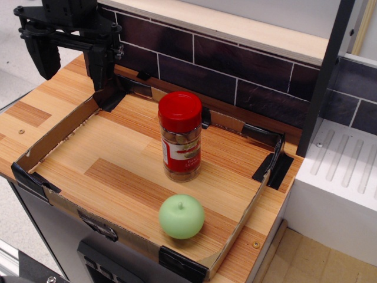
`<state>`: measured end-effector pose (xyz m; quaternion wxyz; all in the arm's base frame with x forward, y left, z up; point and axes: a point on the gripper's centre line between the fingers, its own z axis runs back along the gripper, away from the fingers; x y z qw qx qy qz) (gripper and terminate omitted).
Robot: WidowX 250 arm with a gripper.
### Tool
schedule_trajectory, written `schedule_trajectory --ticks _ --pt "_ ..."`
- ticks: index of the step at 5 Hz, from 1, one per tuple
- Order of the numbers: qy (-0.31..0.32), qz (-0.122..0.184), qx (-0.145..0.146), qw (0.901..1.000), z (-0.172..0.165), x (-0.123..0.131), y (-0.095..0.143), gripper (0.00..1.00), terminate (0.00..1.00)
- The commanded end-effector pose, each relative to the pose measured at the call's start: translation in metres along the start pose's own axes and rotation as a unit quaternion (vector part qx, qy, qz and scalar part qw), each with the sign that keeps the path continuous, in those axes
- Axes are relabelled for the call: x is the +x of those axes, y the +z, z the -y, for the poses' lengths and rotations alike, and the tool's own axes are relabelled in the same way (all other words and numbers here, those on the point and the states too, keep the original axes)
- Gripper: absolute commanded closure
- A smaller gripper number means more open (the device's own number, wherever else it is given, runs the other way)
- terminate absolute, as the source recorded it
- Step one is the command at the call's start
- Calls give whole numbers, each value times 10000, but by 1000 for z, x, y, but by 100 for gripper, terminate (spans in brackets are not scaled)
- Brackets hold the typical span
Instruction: Topple basil bottle
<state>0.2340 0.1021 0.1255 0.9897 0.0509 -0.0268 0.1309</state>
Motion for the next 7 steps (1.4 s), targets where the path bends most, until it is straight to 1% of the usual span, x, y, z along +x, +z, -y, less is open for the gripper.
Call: schedule_trajectory --ticks 1,2,3,4,5,6,7 --pt "0 0 0 10000 0 0 0 0 0" --pt "118 76 -431 9990 29 -1 17 0 0" --pt "185 117 -556 9982 48 -4 30 0 0" --pt "223 215 -681 9972 69 -4 36 0 0" --pt "352 342 -721 9962 90 2 25 0 0" --pt "434 392 -753 9954 99 7 14 0 0" --pt "479 436 -665 9957 107 10 2 0 0"
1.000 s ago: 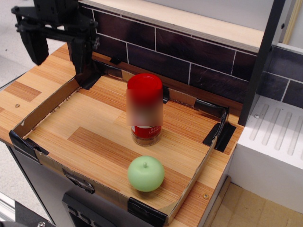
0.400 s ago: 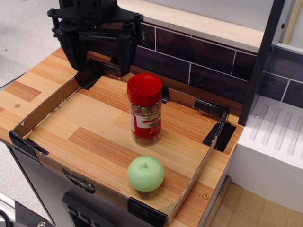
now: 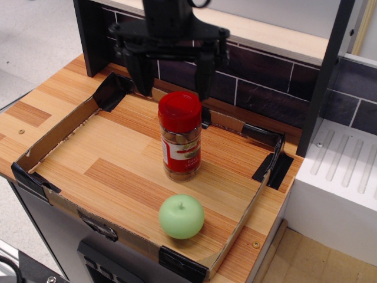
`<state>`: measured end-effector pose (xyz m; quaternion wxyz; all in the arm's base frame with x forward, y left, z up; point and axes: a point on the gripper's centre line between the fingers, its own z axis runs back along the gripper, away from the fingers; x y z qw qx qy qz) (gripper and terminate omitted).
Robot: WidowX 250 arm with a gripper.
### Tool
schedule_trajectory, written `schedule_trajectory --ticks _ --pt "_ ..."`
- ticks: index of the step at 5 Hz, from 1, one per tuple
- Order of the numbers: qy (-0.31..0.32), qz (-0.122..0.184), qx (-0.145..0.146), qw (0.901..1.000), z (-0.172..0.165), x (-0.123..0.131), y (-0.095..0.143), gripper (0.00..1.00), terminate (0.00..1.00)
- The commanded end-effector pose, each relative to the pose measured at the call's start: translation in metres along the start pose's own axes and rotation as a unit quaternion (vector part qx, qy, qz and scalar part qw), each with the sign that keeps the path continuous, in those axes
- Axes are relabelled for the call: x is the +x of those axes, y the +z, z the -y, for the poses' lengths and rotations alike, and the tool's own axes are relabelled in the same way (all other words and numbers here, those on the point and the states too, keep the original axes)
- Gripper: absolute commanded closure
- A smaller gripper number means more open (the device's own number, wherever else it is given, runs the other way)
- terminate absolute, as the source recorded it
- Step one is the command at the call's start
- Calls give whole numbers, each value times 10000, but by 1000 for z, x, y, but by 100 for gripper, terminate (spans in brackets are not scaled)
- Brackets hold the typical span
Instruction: Topple basil bottle
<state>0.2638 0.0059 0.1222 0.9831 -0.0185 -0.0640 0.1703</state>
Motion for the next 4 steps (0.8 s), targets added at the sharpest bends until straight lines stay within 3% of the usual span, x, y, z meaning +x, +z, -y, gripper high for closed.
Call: schedule_trajectory --ticks 1,2,3,4 --pt "71 158 195 9997 2 8 -11 0 0" --pt "96 49 162 9998 0 10 -12 0 0" --pt "226 217 233 9992 2 11 -24 0 0" --pt "280 151 259 9992 2 12 -31 0 0"
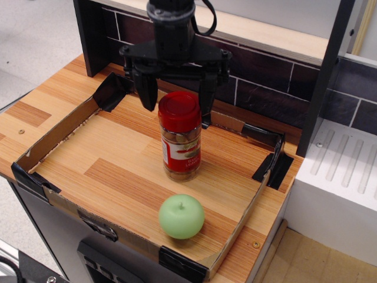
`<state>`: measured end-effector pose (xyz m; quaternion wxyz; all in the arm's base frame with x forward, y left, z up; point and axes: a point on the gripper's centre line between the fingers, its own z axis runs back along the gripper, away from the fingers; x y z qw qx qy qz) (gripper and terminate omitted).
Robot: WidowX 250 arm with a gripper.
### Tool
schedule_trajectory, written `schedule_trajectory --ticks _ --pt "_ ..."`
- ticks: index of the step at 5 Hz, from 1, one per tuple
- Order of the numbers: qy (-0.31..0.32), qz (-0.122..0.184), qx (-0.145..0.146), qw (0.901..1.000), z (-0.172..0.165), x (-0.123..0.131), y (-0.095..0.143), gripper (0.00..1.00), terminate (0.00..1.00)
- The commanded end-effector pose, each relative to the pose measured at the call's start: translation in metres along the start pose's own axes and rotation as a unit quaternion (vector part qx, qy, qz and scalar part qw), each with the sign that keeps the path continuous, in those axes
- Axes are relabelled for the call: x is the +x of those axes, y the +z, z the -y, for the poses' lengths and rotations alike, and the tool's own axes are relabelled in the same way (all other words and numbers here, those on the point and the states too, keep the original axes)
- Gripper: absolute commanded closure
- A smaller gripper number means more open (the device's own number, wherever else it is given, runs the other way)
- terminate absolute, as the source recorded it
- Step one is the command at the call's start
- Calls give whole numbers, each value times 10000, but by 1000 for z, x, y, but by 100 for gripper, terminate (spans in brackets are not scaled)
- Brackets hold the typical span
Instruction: Topple basil bottle
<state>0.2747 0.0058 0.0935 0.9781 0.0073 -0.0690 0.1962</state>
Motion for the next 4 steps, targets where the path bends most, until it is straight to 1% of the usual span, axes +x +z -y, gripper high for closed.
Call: schedule_trajectory --ticks 1,2,3,4 --pt "42 150 -49 9999 0 4 -2 0 0" --pt "61 159 -72 9998 -2 6 -4 100 0" --pt "178 96 -119 9997 -6 8 1 100 0" --pt "341 2 -78 9994 -18 11 17 100 0"
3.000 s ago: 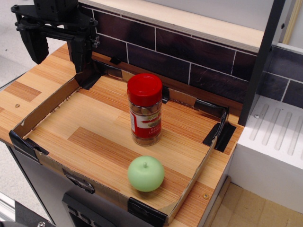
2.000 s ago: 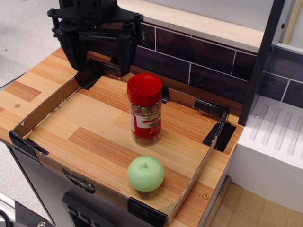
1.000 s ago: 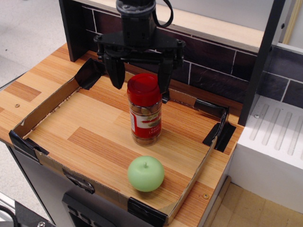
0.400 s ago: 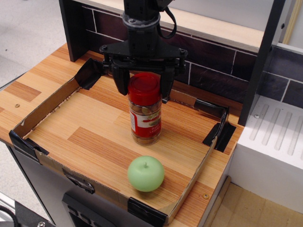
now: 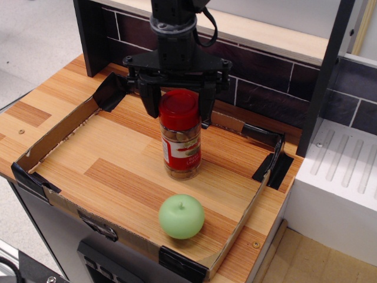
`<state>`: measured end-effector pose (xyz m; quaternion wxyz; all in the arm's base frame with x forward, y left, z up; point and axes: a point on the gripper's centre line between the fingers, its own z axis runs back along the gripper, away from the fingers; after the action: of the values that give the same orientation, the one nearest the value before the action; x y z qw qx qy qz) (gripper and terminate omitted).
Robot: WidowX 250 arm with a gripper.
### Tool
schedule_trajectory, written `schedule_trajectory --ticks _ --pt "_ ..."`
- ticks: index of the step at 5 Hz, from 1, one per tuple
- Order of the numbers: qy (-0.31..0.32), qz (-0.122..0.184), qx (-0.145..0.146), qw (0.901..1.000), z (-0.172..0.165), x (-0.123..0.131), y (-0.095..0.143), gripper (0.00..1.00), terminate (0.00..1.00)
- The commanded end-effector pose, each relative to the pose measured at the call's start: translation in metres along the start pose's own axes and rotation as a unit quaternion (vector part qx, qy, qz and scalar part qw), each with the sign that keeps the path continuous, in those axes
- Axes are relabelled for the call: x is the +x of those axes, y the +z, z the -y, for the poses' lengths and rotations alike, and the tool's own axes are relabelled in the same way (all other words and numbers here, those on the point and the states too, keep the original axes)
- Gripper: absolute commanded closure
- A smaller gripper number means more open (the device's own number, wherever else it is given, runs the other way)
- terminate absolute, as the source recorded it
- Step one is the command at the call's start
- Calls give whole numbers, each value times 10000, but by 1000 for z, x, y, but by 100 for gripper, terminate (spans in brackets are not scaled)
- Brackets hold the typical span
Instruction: Topple basil bottle
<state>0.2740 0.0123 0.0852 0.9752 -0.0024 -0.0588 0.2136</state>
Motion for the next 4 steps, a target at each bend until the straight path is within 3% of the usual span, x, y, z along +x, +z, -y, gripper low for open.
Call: schedule_trajectory --ticks 1,2,3,4 --pt "320 -203 141 9992 -30 6 36 100 0" --pt "367 -350 278 9983 -47 1 40 100 0" --pt "793 -955 359 9916 -72 6 26 100 0" --pt "896 -1194 291 9884 -84 0 18 100 0"
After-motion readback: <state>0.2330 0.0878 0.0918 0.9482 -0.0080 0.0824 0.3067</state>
